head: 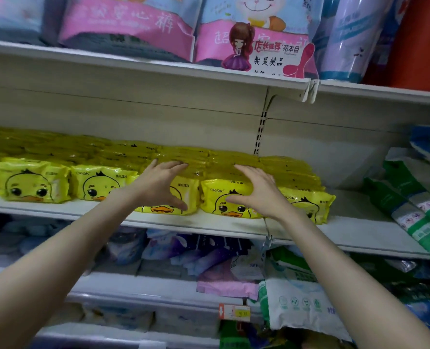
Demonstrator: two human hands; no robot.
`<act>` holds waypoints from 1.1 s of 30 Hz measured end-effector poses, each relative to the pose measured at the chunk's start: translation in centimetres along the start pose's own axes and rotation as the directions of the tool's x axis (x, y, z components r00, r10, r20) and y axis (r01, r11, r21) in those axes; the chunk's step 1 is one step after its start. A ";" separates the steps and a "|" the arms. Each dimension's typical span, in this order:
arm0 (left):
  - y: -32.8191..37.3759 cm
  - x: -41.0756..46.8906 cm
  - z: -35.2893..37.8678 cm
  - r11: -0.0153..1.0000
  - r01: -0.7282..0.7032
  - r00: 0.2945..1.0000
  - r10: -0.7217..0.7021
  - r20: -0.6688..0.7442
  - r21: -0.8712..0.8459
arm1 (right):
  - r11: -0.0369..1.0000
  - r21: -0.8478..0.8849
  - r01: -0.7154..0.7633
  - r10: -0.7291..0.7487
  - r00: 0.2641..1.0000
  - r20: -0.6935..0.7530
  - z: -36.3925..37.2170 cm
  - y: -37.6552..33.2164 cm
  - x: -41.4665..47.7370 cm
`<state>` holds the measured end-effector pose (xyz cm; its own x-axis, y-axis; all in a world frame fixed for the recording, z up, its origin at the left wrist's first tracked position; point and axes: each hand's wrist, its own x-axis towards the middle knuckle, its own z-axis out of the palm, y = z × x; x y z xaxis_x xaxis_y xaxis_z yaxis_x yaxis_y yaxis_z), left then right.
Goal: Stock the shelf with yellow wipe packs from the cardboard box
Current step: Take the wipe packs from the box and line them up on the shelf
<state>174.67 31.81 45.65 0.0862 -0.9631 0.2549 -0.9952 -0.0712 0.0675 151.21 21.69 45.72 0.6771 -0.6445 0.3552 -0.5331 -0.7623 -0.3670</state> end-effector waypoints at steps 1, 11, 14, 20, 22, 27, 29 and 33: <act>-0.8 -0.9 0.0 1.000 0.019 1.000 -0.019 -0.016 -0.009 | 0.999 0.028 0.026 -0.026 1.000 -0.009 0.7 -0.5 0.4; -5.9 -3.8 0.5 0.983 0.108 0.994 -0.110 0.005 0.151 | 0.983 -0.091 0.161 -0.153 0.984 0.093 6.4 -5.8 3.5; -7.0 -3.1 0.4 0.973 0.085 0.995 -0.095 0.035 0.213 | 0.969 -0.206 0.136 -0.103 0.982 0.161 7.2 -7.4 4.8; -8.6 -2.2 0.8 0.958 -0.023 0.994 -0.010 0.111 0.287 | 0.915 -0.397 0.074 0.011 0.978 0.208 9.4 -9.6 6.8; -9.3 -1.9 1.2 0.956 -0.060 0.994 0.030 0.107 0.286 | 0.907 -0.420 0.026 0.057 0.981 0.184 9.8 -10.1 6.9; -10.0 -0.7 1.1 0.932 -0.169 0.984 0.139 0.114 0.320 | 0.881 -0.472 -0.045 0.130 0.980 0.149 9.9 -10.6 7.2; -10.0 -0.3 1.0 0.927 -0.171 0.982 0.133 0.132 0.334 | 0.869 -0.493 -0.051 0.148 0.976 0.160 9.7 -10.8 7.4; -10.4 0.3 1.9 0.910 -0.169 0.984 0.134 0.117 0.379 | 0.848 -0.529 -0.033 0.146 0.974 0.172 9.7 -10.6 7.8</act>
<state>184.96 31.81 43.23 -0.0543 -0.9876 0.1472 -0.9378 -0.0001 -0.3471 167.06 25.31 44.02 0.6694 -0.7287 0.1446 -0.7429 -0.6562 0.1322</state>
